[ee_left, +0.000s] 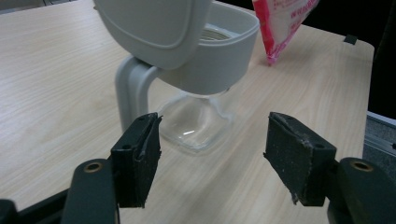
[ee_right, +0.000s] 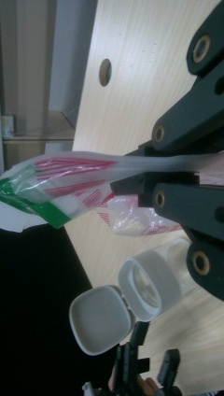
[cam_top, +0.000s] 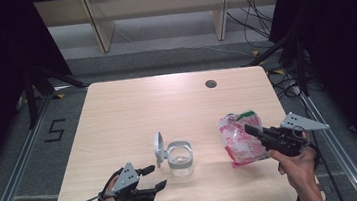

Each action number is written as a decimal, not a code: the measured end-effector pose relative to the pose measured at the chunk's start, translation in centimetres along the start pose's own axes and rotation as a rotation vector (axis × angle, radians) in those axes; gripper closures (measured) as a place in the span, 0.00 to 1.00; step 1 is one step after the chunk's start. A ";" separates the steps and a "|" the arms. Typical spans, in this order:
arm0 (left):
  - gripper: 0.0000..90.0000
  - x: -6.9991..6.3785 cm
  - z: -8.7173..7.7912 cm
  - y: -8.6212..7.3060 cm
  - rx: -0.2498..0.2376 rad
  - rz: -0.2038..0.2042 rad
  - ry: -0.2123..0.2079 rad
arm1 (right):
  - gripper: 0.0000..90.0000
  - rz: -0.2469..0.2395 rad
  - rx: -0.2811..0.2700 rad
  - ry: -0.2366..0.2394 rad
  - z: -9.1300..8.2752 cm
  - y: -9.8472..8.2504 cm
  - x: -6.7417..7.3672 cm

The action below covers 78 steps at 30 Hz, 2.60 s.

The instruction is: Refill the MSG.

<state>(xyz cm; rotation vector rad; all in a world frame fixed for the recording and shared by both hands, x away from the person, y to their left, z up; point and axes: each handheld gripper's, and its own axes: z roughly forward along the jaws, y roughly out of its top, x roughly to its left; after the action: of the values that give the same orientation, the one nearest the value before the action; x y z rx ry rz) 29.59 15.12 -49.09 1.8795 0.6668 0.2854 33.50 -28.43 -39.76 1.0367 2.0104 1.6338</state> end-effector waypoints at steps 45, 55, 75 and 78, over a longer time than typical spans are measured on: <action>0.45 -8.4 12.6 3.1 -0.015 0.112 -0.114 | 1.00 -0.075 -0.079 0.150 1.0 3.6 6.1; 0.70 -9.1 13.6 3.4 -0.050 0.177 -0.025 | 1.00 -0.043 -0.065 0.171 1.2 3.5 6.8; 0.81 -10.0 14.7 3.6 -0.149 -0.006 0.058 | 1.00 -0.034 -0.076 0.126 2.8 4.8 6.1; 0.81 -9.8 14.5 3.5 -0.156 -0.027 0.070 | 1.00 -0.054 -0.068 0.131 3.7 5.2 6.7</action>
<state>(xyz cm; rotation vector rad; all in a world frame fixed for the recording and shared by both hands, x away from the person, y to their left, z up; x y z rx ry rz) 29.80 -2.62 -50.66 1.7166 0.6974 0.3768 33.14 -20.75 -34.72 0.8647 2.0307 1.7699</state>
